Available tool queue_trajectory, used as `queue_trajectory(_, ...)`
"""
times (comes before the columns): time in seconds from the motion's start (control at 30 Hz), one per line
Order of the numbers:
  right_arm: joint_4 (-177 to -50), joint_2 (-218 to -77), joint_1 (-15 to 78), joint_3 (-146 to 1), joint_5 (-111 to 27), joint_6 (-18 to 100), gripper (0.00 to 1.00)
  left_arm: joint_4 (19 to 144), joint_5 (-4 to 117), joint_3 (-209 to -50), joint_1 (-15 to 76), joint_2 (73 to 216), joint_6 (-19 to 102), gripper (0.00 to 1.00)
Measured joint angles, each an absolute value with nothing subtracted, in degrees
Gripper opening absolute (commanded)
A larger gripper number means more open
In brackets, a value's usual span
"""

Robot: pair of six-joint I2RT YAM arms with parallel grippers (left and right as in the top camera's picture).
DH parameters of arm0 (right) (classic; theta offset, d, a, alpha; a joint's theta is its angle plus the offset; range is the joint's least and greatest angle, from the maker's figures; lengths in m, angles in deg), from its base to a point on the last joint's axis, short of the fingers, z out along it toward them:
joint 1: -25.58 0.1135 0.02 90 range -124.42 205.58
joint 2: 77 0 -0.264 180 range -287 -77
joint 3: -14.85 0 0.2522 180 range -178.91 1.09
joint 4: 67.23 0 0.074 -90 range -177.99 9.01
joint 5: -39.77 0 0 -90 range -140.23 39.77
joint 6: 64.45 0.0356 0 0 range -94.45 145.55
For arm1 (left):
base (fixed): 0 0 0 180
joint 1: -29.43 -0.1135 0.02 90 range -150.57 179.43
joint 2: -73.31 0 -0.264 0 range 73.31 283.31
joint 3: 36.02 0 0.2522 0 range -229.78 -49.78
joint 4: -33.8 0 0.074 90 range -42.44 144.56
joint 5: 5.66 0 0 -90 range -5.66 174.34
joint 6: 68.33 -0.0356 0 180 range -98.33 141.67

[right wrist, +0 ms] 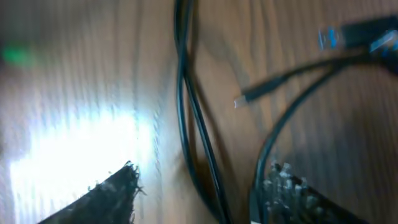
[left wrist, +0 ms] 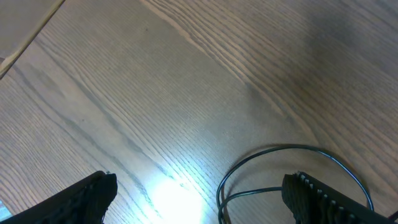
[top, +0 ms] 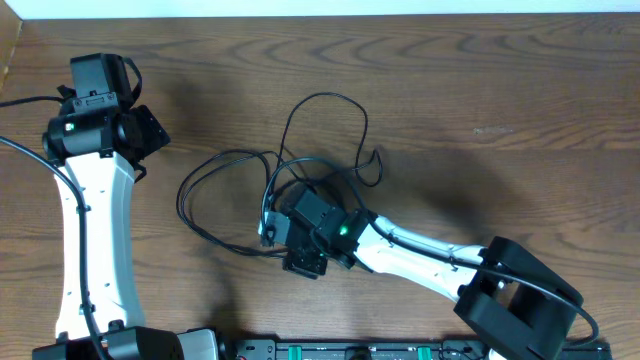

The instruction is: Untangle cables

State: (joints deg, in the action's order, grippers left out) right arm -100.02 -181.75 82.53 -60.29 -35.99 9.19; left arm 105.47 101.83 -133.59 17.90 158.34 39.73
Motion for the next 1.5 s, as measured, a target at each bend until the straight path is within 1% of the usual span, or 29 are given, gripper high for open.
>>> queue_trajectory(0.13,-101.61,-181.75,82.50,-60.29,-37.93,6.68,0.59,105.44,101.86,-133.59,17.90,158.34,39.71,0.90)
queue_trajectory(0.33,-103.95,-181.80,82.50,-60.29,-38.63,3.94,0.57,105.44,101.83,-133.59,17.90,158.34,39.71,0.90)
queue_trajectory(0.47,-103.99,-182.30,82.50,-60.29,-38.74,2.98,0.50,105.47,101.83,-133.59,17.90,158.34,39.71,0.90)
queue_trajectory(0.5,-104.06,-182.39,82.50,-60.25,-38.79,2.68,0.47,105.44,101.83,-133.59,17.90,158.34,39.71,0.90)
queue_trajectory(0.57,-104.10,-182.39,82.50,-60.25,-38.83,2.13,0.33,105.44,101.83,-133.59,17.90,158.34,39.71,0.90)
queue_trajectory(0.6,-104.08,-182.39,82.50,-60.25,-38.83,1.93,0.20,105.44,101.83,-133.59,17.90,158.34,39.71,0.90)
queue_trajectory(0.63,-104.10,-182.39,82.50,-60.23,-38.94,1.89,0.01,105.47,101.83,-133.59,17.90,158.34,39.73,0.90)
queue_trajectory(0.93,-104.10,-182.39,82.50,-60.23,-39.35,1.89,0.01,105.47,101.83,-133.59,17.90,158.34,39.71,0.91)
queue_trajectory(1.07,-104.10,-182.39,82.50,-60.23,-41.87,2.87,0.01,105.47,101.83,-133.59,17.90,158.34,39.73,0.90)
queue_trajectory(1.27,-104.34,-180.18,82.35,-61.04,-51.68,7.86,0.01,105.47,101.83,-133.59,17.90,158.34,39.71,0.90)
queue_trajectory(1.5,-102.66,-166.89,78.64,-67.13,-66.35,12.88,0.01,105.44,101.83,-133.59,17.90,158.34,39.73,0.91)
